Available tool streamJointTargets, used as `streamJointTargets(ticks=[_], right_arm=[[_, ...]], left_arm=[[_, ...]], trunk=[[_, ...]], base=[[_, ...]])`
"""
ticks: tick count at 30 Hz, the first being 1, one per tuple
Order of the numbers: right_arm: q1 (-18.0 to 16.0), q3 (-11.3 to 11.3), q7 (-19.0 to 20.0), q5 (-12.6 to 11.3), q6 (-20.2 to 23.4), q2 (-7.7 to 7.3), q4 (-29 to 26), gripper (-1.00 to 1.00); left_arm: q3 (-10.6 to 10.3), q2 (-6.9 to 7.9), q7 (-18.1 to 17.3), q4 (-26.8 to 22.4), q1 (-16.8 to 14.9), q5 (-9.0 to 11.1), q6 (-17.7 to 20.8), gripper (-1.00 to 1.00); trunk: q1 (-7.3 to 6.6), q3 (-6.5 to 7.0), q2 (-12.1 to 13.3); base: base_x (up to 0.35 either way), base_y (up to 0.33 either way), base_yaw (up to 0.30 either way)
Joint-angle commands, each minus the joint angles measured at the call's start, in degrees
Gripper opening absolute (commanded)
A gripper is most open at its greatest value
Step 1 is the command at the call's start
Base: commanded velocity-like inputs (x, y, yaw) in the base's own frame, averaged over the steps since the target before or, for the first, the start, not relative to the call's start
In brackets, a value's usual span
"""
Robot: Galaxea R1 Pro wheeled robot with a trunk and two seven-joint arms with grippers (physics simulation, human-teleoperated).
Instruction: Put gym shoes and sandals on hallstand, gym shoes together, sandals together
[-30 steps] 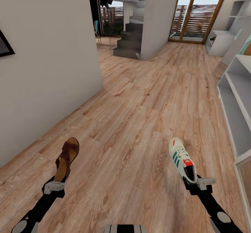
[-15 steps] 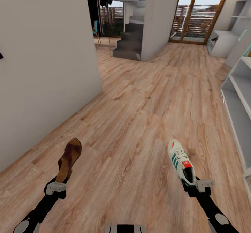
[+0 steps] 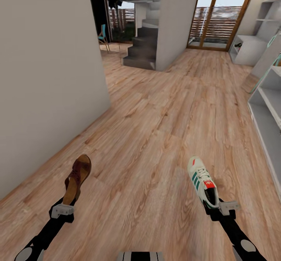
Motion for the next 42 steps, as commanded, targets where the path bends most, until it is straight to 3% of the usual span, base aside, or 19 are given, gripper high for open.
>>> streamJointTargets(ticks=[1,30,42], right_arm=[[0.0,0.0,0.3,-0.2,-0.2,-0.01,0.0,-1.00],[-0.1,0.0,0.3,-0.6,-0.2,-0.01,0.1,-1.00],[0.0,0.0,0.3,-0.6,-0.2,0.36,0.1,-1.00]], left_arm=[[0.2,-0.02,-0.4,0.0,0.0,-0.2,-0.3,-1.00],[0.2,-0.05,-0.4,0.0,0.1,-0.2,-0.9,-1.00],[0.2,-0.06,-0.2,0.0,0.1,-0.2,-0.8,-1.00]], trunk=[[0.01,0.03,0.0],[0.01,2.23,0.0],[0.01,2.45,0.0]], base=[[0.169,0.000,-0.139],[0.027,0.000,-0.168],[0.021,-0.013,-0.042]])
